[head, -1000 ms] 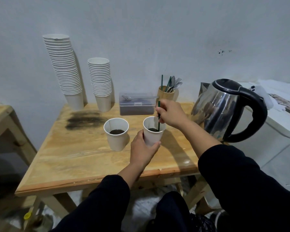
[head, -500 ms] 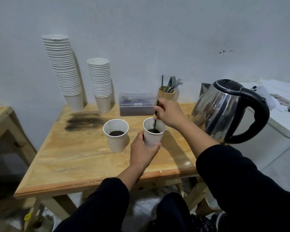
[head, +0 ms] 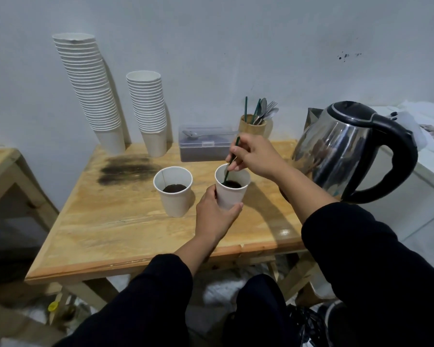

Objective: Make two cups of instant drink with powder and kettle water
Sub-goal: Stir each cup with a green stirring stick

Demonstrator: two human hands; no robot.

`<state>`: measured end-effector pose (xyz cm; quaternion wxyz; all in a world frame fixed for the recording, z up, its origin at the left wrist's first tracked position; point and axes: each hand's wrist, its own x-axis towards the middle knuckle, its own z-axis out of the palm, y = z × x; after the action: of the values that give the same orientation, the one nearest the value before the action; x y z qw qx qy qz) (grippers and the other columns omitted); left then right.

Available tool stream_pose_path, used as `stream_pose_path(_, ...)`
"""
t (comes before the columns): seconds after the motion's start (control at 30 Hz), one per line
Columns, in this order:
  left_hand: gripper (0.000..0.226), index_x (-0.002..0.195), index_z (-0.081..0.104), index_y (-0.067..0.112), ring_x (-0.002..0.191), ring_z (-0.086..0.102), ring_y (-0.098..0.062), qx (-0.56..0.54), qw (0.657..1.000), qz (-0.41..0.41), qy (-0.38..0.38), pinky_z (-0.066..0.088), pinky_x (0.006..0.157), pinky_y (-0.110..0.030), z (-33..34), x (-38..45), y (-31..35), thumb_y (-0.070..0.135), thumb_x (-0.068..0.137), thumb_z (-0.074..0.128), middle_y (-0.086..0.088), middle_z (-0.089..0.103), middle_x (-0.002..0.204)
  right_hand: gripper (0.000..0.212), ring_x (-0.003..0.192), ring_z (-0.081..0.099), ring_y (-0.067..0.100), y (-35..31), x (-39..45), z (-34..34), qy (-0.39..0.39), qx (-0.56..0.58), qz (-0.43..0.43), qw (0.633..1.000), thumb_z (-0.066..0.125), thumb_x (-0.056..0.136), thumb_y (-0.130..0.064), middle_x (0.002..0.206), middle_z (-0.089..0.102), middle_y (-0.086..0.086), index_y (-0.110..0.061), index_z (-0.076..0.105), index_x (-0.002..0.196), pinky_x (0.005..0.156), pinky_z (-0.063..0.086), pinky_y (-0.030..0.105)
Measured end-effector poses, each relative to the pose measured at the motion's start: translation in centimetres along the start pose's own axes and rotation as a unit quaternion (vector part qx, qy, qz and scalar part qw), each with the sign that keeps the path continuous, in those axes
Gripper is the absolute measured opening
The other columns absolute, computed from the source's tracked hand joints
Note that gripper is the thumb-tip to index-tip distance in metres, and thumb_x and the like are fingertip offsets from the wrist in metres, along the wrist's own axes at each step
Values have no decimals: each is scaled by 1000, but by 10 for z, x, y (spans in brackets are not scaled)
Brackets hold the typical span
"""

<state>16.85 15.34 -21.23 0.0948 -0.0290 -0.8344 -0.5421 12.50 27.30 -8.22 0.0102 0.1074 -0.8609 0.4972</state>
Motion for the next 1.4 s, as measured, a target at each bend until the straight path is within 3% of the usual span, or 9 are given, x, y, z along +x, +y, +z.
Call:
stream_pose_path(0.2,65,124,50,22,103,56,-10,-3,1000,-8,1,52,88,-29,0,0,0,39,69,79,4,61,119,11,57,62,20,7,5,-6,9,-101,-12,995,44,95,-6,78,65,12,-4,53,89,57,55,28)
stream_pose_path(0.33,66,125,49,24,104,56,-8,-6,1000,-11,-2,51,88,-28,1,0,-1,40,68,79,6,60,119,14,62,66,20,9,7,0,12,-33,-25,999,45,96,-6,79,66,11,-8,52,84,56,54,18)
stream_pose_path(0.43,65,124,50,24,102,57,-8,-2,1000,-10,2,51,87,-25,1,0,0,40,68,79,7,61,117,14,61,67,20,8,7,1,-36,12,-26,999,45,96,-5,77,66,11,-8,51,83,57,57,24)
stream_pose_path(0.63,67,126,48,25,104,56,-7,1,1000,-9,2,51,88,-26,2,1,0,40,69,79,8,60,119,14,55,61,20,10,12,-6,-26,-94,-38,995,45,95,-7,74,64,10,-7,49,82,61,57,35)
stream_pose_path(0.8,68,126,48,25,104,57,-6,6,1000,-9,6,52,89,-28,2,2,-2,42,68,80,8,61,119,12,62,67,20,10,12,-2,-34,1,-35,999,45,96,-5,78,66,11,-5,51,86,57,56,22)
stream_pose_path(0.93,68,125,49,25,104,57,-7,10,1000,-10,7,53,89,-31,3,3,-3,43,67,79,8,61,118,15,56,62,23,12,12,-10,-93,-26,-30,995,45,96,-5,77,66,15,-6,50,82,57,56,30)
stream_pose_path(1.03,68,125,48,25,104,57,-7,13,1000,-13,6,53,88,-30,3,2,-3,43,67,79,8,61,118,11,59,63,24,14,16,-13,-40,-86,-35,995,44,96,-7,79,65,14,-3,51,88,64,57,37)
stream_pose_path(1.2,66,124,49,25,103,57,-7,18,1000,-13,5,53,87,-28,3,1,-2,44,68,79,9,61,116,16,67,70,21,9,13,-2,-45,-3,-43,998,44,97,-6,83,67,13,-11,50,83,61,57,25)
stream_pose_path(1.4,65,123,49,24,102,57,-8,17,1000,-15,5,53,86,-29,3,1,-2,43,68,78,8,61,116,19,56,63,22,11,10,-12,-80,-62,-23,995,43,97,-6,79,66,15,-11,48,79,62,57,35)
